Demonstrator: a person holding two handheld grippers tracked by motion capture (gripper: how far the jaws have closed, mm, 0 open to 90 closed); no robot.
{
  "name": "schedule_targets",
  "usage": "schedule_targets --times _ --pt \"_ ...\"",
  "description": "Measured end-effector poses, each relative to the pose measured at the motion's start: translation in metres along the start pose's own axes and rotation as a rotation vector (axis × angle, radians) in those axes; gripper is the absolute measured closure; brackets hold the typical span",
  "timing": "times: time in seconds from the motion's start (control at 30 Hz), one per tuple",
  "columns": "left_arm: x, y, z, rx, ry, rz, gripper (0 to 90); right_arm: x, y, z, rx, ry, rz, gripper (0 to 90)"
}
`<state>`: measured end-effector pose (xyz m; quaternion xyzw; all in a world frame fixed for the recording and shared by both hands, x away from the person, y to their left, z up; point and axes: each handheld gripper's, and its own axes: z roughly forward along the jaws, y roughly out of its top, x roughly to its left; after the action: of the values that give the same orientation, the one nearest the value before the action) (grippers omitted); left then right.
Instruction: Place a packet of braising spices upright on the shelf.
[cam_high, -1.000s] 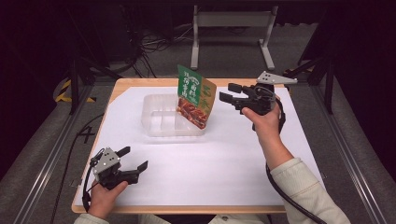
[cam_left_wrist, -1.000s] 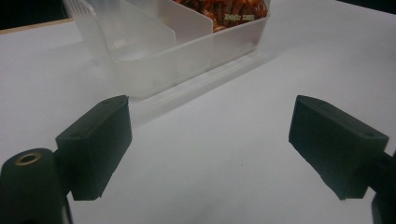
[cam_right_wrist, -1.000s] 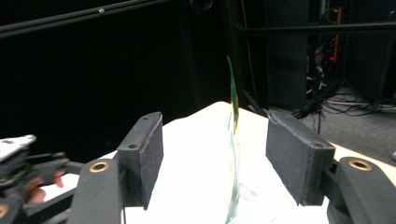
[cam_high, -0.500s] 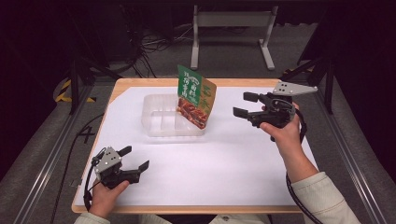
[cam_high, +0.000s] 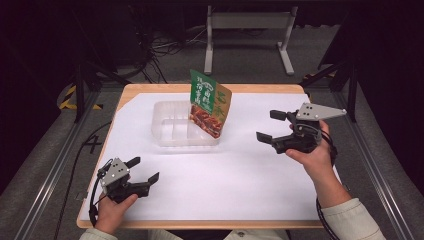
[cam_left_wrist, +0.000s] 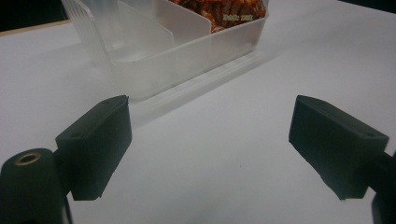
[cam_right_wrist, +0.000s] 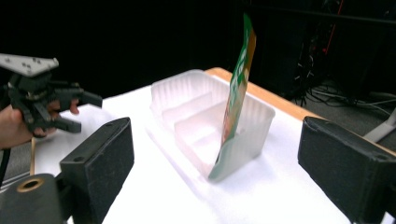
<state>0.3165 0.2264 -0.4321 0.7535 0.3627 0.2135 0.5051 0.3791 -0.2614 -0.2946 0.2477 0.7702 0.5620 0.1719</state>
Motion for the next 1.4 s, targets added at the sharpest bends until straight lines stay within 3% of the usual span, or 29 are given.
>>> schedule_targets --times 0.2,0.63,0.97,1.4 --pt "0.0 -0.002 -0.008 -0.019 0.01 -0.002 13.7 0.003 -0.022 -0.005 -0.007 -0.002 0.01 13.7" --pt "0.0 -0.004 -0.013 -0.037 -0.011 -0.007 12.5 0.006 -0.065 -0.012 0.026 -0.011 0.012 13.8" --pt "0.0 -0.004 -0.012 -0.027 -0.005 -0.012 13.0 0.003 -0.091 -0.017 0.068 -0.033 0.043 14.0" --pt "0.002 -0.004 -0.011 -0.026 -0.016 -0.014 13.1 -0.001 -0.133 -0.009 0.125 -0.051 0.098 15.5"
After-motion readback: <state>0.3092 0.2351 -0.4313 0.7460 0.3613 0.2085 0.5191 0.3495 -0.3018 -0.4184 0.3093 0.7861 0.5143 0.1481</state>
